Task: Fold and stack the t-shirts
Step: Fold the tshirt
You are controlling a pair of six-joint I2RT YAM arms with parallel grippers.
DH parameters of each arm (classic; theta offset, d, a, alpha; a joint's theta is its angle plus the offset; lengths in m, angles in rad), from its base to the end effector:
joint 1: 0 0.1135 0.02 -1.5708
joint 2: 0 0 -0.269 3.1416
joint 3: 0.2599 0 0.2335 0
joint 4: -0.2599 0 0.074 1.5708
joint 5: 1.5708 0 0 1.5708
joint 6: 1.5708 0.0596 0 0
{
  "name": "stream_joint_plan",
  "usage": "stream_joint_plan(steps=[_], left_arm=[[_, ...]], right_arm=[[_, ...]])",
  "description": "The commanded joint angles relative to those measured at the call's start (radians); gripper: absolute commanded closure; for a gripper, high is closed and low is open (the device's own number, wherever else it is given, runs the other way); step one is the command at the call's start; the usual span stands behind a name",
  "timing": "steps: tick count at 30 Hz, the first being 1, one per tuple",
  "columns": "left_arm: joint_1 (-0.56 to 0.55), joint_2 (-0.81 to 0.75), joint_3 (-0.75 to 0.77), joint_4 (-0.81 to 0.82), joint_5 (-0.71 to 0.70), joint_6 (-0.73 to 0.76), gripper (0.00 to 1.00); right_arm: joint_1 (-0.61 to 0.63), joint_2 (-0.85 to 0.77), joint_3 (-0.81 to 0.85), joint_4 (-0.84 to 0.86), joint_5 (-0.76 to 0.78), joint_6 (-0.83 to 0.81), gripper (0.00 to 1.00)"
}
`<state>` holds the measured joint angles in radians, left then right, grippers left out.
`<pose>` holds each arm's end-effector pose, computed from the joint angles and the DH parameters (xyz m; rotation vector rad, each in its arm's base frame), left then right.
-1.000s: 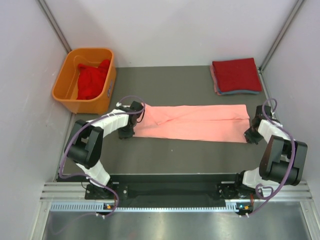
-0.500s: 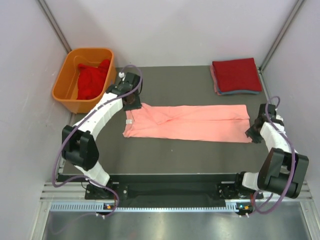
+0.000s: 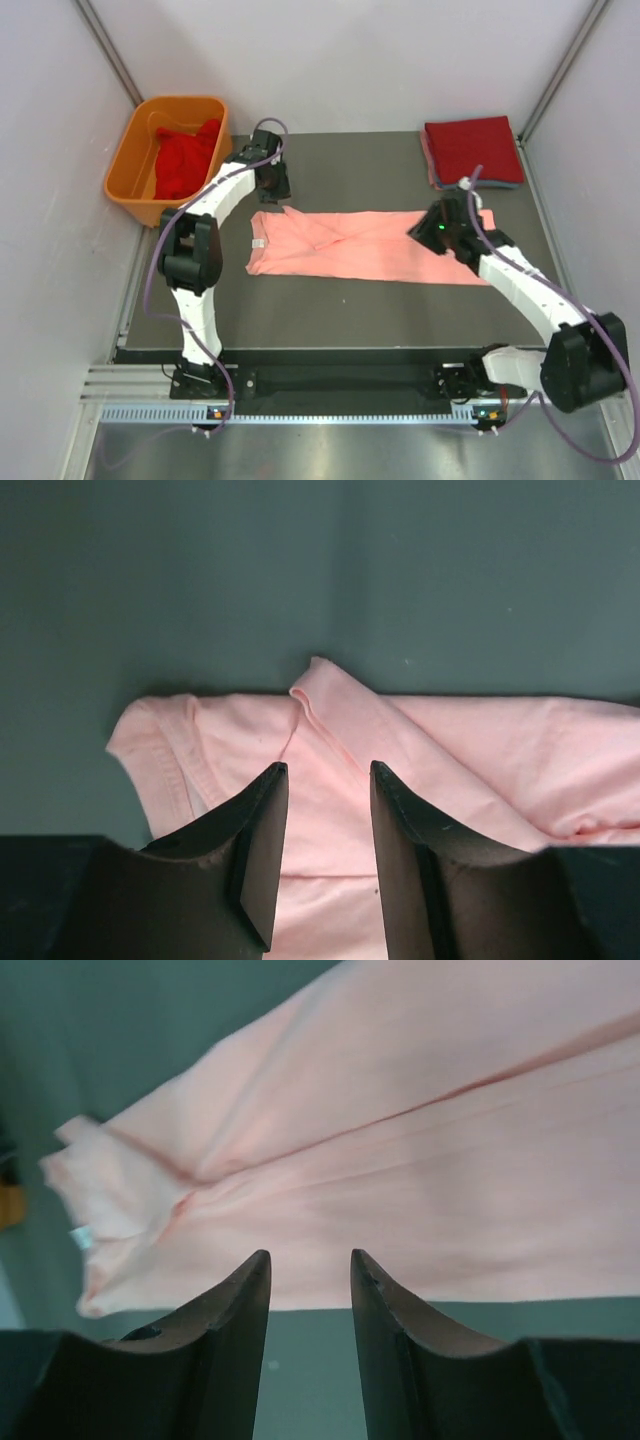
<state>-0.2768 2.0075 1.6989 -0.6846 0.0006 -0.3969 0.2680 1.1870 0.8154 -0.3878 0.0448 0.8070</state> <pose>0.4232 -0.1203 0.2340 -0.1549 2.5804 -0.2546 0.2400 0.0631 0.2450 0.6558 2.2880 0.4776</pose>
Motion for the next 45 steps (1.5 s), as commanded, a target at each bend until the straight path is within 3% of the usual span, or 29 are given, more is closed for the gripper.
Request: stream_joint_plan(steps=[1,7,18,27,45], left_arm=[[0.005,0.049,0.059,0.083,0.045,0.032,0.57],[0.007,0.112,0.071,0.105,0.098,0.036,0.57],[0.007,0.135,0.059,0.077,-0.06,0.049,0.56],[0.01,0.174,0.074,0.083,-0.025,0.046,0.58],[0.021,0.178,0.088,0.083,-0.019,0.041,0.8]], right_arm=[[0.201,0.107,0.1,0.194,0.023,0.231,0.62],[0.401,0.357,0.238,0.308,0.089,0.372,0.62],[0.47,0.601,0.334,0.351,0.078,0.541,0.62],[0.49,0.697,0.364,0.414,0.059,0.566,0.63],[0.502,0.764,0.419,0.319,0.052,0.612,0.65]])
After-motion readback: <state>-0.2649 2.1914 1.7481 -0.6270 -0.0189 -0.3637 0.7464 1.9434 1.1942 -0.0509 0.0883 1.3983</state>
